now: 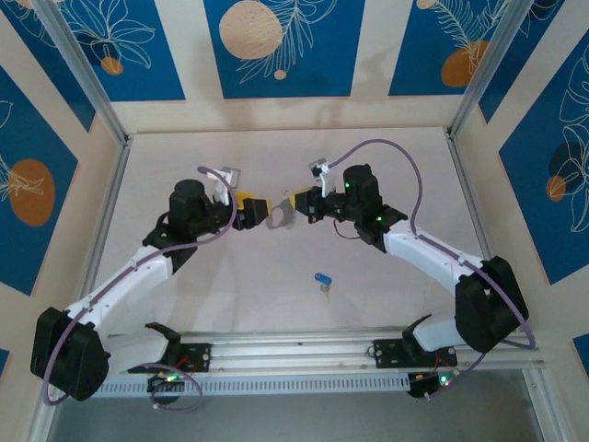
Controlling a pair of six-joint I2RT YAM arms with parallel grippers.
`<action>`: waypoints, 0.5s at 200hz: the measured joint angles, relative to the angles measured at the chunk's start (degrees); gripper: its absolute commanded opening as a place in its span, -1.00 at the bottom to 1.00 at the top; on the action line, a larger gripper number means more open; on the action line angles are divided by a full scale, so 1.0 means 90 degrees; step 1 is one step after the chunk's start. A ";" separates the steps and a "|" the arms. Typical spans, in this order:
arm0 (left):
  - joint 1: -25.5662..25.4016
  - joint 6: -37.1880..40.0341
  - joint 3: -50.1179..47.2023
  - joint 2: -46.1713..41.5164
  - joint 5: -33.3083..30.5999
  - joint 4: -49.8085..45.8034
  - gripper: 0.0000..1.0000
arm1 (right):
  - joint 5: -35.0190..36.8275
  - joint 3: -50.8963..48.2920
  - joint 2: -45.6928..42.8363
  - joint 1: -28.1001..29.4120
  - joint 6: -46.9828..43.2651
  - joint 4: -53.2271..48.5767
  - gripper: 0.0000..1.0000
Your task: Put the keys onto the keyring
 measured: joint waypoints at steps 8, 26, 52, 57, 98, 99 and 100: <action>0.0000 0.0024 0.0102 0.0015 0.0134 0.0029 0.43 | -0.0211 0.0017 -0.0002 -0.0056 0.0022 0.0061 -1.00; 0.0015 0.0036 0.0248 0.0070 0.0430 0.0102 0.37 | -0.0685 0.0024 -0.0002 -0.0189 0.0168 0.0279 -1.00; 0.0058 0.0027 0.0372 0.0233 0.0816 0.0170 0.34 | -0.1200 0.0024 -0.0002 -0.0342 0.0384 0.0597 -1.00; 0.0070 0.0024 0.0384 0.0260 0.0884 0.0194 0.34 | -0.1277 0.0024 -0.0002 -0.0355 0.0423 0.0646 -1.00; 0.0102 -0.0036 0.0503 0.0396 0.1297 0.0386 0.23 | -0.1785 0.0024 -0.0002 -0.0393 0.0595 0.0899 -1.00; 0.0102 -0.0051 0.0503 0.0401 0.1307 0.0393 0.23 | -0.1790 0.0024 -0.0002 -0.0393 0.0597 0.0901 -1.00; 0.0102 -0.0051 0.0503 0.0403 0.1311 0.0401 0.22 | -0.1797 0.0024 -0.0002 -0.0393 0.0605 0.0903 -1.00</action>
